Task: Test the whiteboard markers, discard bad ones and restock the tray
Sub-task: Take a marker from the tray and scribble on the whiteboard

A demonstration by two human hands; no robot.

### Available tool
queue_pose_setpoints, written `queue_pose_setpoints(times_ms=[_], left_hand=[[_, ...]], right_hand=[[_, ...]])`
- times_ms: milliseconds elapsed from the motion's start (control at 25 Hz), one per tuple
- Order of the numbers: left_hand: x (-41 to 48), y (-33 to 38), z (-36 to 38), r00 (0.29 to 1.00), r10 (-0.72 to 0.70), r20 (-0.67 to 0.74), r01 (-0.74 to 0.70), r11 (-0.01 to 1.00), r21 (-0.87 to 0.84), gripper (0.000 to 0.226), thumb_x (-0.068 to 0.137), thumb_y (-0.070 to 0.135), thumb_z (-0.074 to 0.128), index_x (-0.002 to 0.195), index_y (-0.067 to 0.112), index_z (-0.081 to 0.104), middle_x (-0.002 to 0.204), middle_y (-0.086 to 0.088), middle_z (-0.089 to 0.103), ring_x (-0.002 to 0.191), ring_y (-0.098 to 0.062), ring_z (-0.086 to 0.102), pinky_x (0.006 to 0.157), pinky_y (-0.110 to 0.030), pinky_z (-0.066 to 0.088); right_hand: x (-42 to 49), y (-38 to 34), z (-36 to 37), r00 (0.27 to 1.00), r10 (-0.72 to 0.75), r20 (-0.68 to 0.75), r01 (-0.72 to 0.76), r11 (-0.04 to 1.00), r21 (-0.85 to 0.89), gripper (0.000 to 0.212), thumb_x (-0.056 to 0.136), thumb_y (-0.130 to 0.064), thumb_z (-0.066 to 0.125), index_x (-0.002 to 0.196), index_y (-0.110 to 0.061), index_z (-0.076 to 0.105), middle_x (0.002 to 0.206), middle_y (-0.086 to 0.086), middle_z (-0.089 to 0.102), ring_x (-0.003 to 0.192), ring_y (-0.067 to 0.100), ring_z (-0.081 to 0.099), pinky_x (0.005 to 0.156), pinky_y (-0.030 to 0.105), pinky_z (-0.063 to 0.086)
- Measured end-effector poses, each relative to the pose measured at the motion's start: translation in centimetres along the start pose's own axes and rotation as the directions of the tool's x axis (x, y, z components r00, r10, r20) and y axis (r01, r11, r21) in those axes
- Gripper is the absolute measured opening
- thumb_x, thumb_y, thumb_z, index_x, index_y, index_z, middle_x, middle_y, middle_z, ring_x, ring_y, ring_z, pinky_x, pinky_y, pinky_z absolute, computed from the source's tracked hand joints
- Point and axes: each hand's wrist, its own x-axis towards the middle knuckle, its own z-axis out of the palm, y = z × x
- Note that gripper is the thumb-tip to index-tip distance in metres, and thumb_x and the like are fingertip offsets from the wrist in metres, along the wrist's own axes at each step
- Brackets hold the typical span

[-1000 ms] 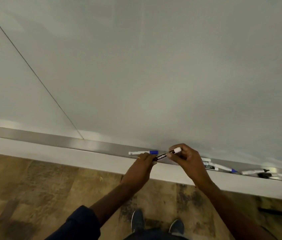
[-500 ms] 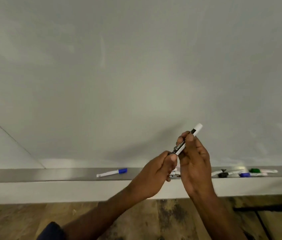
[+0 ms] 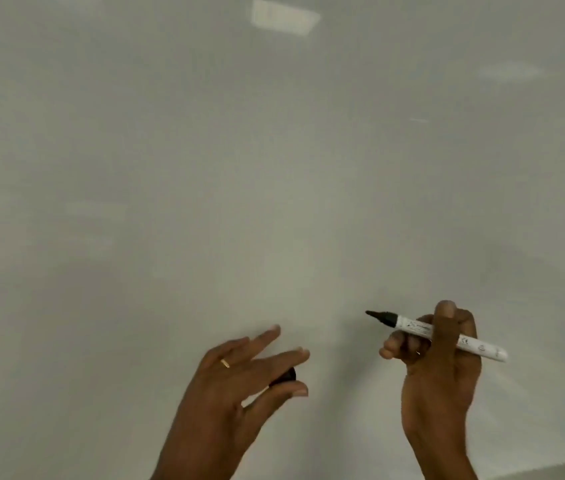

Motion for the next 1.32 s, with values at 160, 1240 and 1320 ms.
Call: queue_pose_setpoints(times_ms=[160, 1240, 1320], left_hand=[[8.1, -0.2, 0.2, 0.937, 0.263, -0.230, -0.200, 0.943, 0.264, 0.033, 0.090, 0.038, 0.066, 0.119, 0.022, 0.070, 0.124, 0.019, 0.068, 0.132, -0.005, 0.054, 0.113, -0.034, 0.039], [16.3, 0.4, 3.6, 0.813, 0.459, -0.359, -0.089, 0.707, 0.702, 0.033, 0.096, 0.025, 0.067, 0.128, 0.019, 0.064, 0.137, 0.001, 0.060, 0.136, -0.023, 0.051, 0.112, -0.059, 0.036], [16.3, 0.4, 3.7, 0.816, 0.454, -0.358, -0.080, 0.703, 0.707, 0.033, 0.096, 0.024, 0.066, 0.128, 0.018, 0.064, 0.137, 0.000, 0.060, 0.136, -0.023, 0.051, 0.112, -0.060, 0.035]], right_hand=[[4.2, -3.8, 3.3, 0.891, -0.372, 0.260, 0.399, 0.915, -0.058, 0.023, 0.098, -0.007, 0.053, 0.119, -0.001, 0.060, 0.109, 0.013, 0.071, 0.103, 0.025, 0.071, 0.089, 0.034, 0.056], [14.2, -5.7, 0.0, 0.754, -0.491, 0.436, 0.623, 0.745, -0.239, 0.016, 0.090, -0.020, 0.069, 0.106, -0.019, 0.069, 0.093, -0.011, 0.076, 0.082, 0.006, 0.073, 0.124, 0.048, 0.015], [14.7, -5.5, -0.5, 0.760, -0.501, 0.413, 0.614, 0.762, -0.206, 0.015, 0.091, -0.019, 0.068, 0.106, -0.018, 0.069, 0.096, -0.009, 0.076, 0.083, 0.006, 0.073, 0.124, 0.047, 0.016]])
